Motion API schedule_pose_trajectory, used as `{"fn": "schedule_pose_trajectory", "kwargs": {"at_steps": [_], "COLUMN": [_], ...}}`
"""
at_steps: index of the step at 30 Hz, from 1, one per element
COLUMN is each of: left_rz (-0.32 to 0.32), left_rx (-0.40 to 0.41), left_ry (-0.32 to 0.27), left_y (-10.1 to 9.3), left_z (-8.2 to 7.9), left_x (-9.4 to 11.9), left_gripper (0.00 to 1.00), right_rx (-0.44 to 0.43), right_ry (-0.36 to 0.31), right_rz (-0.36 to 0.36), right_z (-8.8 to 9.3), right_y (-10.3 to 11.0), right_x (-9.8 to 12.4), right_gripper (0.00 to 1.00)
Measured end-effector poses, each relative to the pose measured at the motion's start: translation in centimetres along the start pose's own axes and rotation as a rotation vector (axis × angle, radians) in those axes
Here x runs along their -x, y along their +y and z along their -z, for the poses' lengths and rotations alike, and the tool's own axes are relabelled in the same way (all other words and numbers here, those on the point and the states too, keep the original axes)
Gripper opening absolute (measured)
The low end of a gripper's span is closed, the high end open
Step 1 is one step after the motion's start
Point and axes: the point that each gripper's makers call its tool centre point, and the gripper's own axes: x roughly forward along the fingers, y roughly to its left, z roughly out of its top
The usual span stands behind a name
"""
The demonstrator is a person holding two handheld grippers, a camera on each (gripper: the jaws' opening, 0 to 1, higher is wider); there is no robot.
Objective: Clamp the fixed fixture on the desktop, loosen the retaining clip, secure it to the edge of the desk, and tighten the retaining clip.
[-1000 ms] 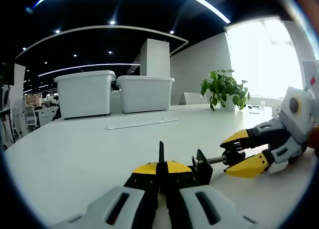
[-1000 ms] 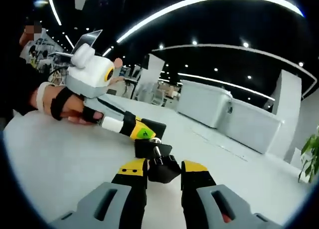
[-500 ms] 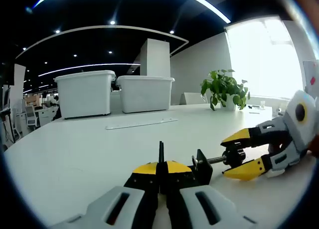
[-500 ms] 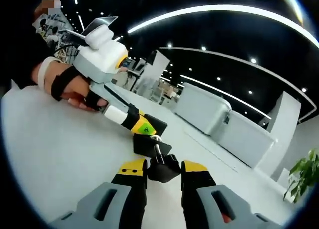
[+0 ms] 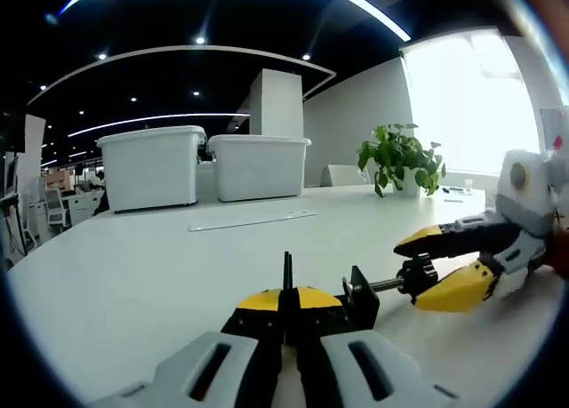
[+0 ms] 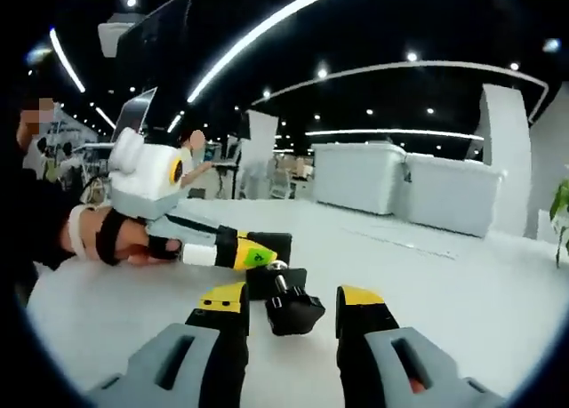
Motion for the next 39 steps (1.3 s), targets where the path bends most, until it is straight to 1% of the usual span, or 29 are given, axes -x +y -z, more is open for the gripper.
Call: {"fn": "schedule_pose_trajectory", "kwargs": {"at_steps": [1,3,4,5,6,8,9,10,11,13,14,16,17,18,19,20,24,25,27,31,33,35,36,38,39], "left_rz": [0.000,0.001,0.001,0.001,0.001,0.001,0.002,0.002,0.002,0.003,0.003,0.003,0.003,0.003,0.004,0.005,0.007,0.007,0.008,0.009,0.008,0.007,0.007,0.006,0.006], "left_rx": [0.001,0.000,0.001,0.001,0.001,0.001,0.001,0.001,0.002,0.002,0.002,0.003,0.002,0.003,0.003,0.002,0.004,0.003,0.001,0.000,0.001,0.001,0.001,0.000,0.000], "left_ry": [0.000,0.000,0.000,0.000,0.000,0.000,0.000,0.000,0.000,0.000,0.000,0.000,0.000,0.000,0.000,0.000,0.000,0.000,0.000,-0.001,-0.001,0.000,0.000,0.000,0.000], "left_y": [0.0,0.0,0.0,0.0,0.0,0.0,0.0,0.0,0.0,0.0,0.0,0.0,0.0,0.0,0.0,0.0,-0.1,-0.1,0.0,-0.1,-0.1,-0.1,-0.1,-0.1,-0.1], "left_z": [0.0,0.0,0.0,0.0,0.0,0.0,0.0,0.0,0.0,0.0,0.0,0.1,0.1,0.0,0.0,0.0,0.0,0.0,0.0,0.0,0.0,0.0,0.0,0.0,0.0], "left_x": [0.0,0.0,0.0,0.0,0.0,0.0,0.0,0.0,0.0,0.0,0.0,0.0,0.0,0.0,0.0,0.0,0.0,0.0,0.0,0.0,0.0,0.0,0.0,0.0,0.0], "left_gripper": [0.04,0.04,0.04,0.04,0.04,0.04,0.04,0.04,0.04,0.04,0.04,0.04,0.04,0.04,0.04,0.04,0.04,0.04,0.04,0.04,0.04,0.04,0.04,0.04,0.04], "right_rx": [-0.060,-0.232,-0.323,-0.381,-0.413,-0.482,-0.539,-0.593,-0.648,-0.698,-0.679,-0.639,-0.643,-0.685,-0.720,-0.751,-0.804,-0.808,-0.781,-0.769,-0.723,-0.646,-0.632,-0.507,-0.473], "right_ry": [0.013,0.058,0.069,0.066,0.061,0.033,0.029,0.045,0.077,0.135,0.140,0.153,0.162,0.176,0.173,0.178,0.182,0.186,0.186,0.180,0.165,0.144,0.140,0.118,0.114], "right_rz": [0.000,-0.019,-0.020,-0.031,-0.030,-0.020,-0.019,-0.019,-0.028,-0.038,-0.047,-0.023,-0.021,-0.031,-0.039,-0.039,-0.046,-0.050,-0.063,-0.065,-0.058,-0.050,-0.049,-0.043,-0.040], "right_z": [0.1,0.7,0.8,0.7,0.6,0.3,0.3,0.6,1.1,2.0,2.1,2.4,2.6,2.7,2.7,2.7,2.8,2.8,2.8,2.6,2.4,2.0,2.0,1.6,1.5], "right_y": [-0.2,-0.3,-0.4,-0.5,-0.7,-1.7,-2.1,-2.3,-2.0,-1.5,-1.1,-0.9,-0.9,-0.6,-0.5,-0.7,-1.2,-1.1,-0.8,-0.5,-0.6,-0.6,-0.6,-0.4,-0.3], "right_x": [0.2,0.3,0.3,0.4,0.4,0.5,0.5,0.6,0.5,0.3,0.1,0.0,-0.1,0.1,0.1,0.1,-0.1,-0.1,-0.1,-0.1,-0.1,0.0,0.0,0.0,0.0], "right_gripper": [0.40,0.43,0.44,0.43,0.42,0.38,0.37,0.36,0.34,0.30,0.31,0.30,0.30,0.30,0.28,0.27,0.25,0.25,0.25,0.22,0.22,0.21,0.20,0.20,0.20]}}
